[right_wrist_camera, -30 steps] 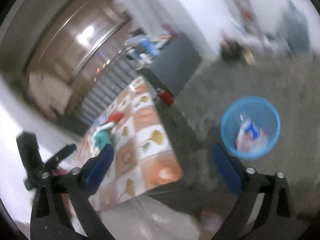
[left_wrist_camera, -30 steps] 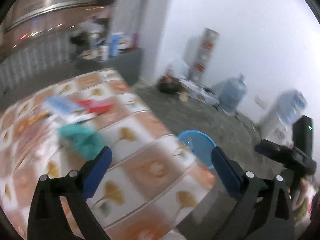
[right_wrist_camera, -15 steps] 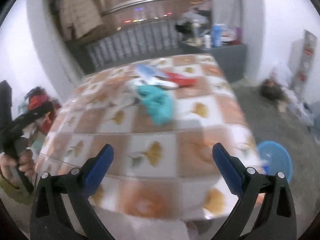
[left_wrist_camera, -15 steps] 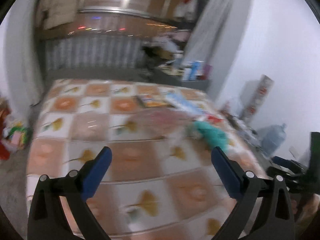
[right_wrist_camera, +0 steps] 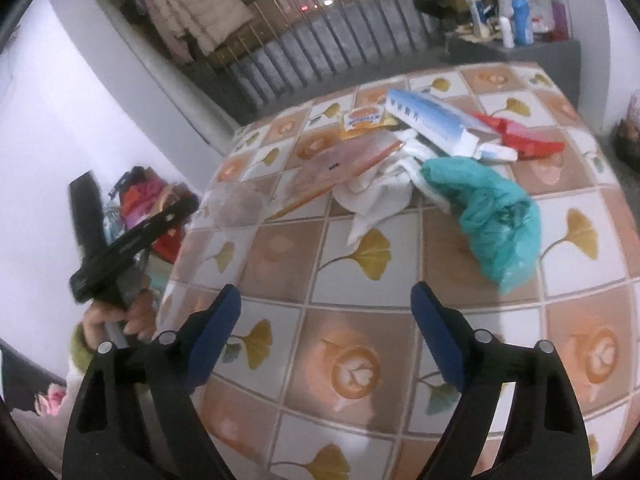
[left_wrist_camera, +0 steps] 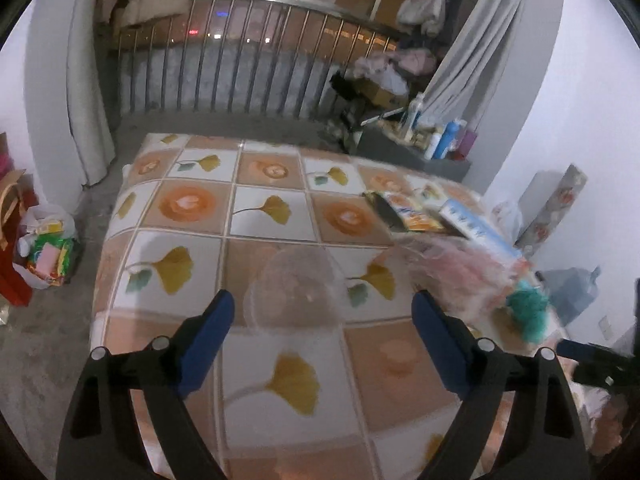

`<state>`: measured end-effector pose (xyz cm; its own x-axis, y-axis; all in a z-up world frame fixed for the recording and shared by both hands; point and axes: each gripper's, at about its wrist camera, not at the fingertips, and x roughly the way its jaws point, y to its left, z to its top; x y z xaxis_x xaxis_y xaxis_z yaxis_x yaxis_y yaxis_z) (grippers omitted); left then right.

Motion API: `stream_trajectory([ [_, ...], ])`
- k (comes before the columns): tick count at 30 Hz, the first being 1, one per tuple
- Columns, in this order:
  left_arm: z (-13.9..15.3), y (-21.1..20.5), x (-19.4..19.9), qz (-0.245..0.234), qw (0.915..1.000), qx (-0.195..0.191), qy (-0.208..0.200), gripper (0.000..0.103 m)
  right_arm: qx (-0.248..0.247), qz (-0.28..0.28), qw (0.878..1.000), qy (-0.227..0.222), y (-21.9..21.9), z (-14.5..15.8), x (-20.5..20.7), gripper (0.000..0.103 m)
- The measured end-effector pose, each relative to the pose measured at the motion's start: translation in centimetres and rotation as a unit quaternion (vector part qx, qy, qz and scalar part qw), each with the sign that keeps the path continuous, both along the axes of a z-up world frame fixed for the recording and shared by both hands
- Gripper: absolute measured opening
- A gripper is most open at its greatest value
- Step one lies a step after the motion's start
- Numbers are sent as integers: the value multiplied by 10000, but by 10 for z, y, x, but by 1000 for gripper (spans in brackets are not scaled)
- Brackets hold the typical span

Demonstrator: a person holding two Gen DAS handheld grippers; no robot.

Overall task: Collect trash
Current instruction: 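Grasp the clear plastic cup with the left gripper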

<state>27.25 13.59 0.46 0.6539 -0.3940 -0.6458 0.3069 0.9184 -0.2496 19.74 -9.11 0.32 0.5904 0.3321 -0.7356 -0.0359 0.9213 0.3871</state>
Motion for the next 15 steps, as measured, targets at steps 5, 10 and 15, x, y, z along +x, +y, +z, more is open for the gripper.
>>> stream_trajectory([
  [5,-23,-18,32,199,9986,436,204,84,89,-104,9998,174,-3,-8,-2,73],
  [10,-38,-22,40,342,9983,351,318,67,244,-261,9990,274,-19,-12,-7,63],
  [15,-36,-27,23,174,9988,271,379,66,830,-295,9955,361,-34,-13,-3,49],
])
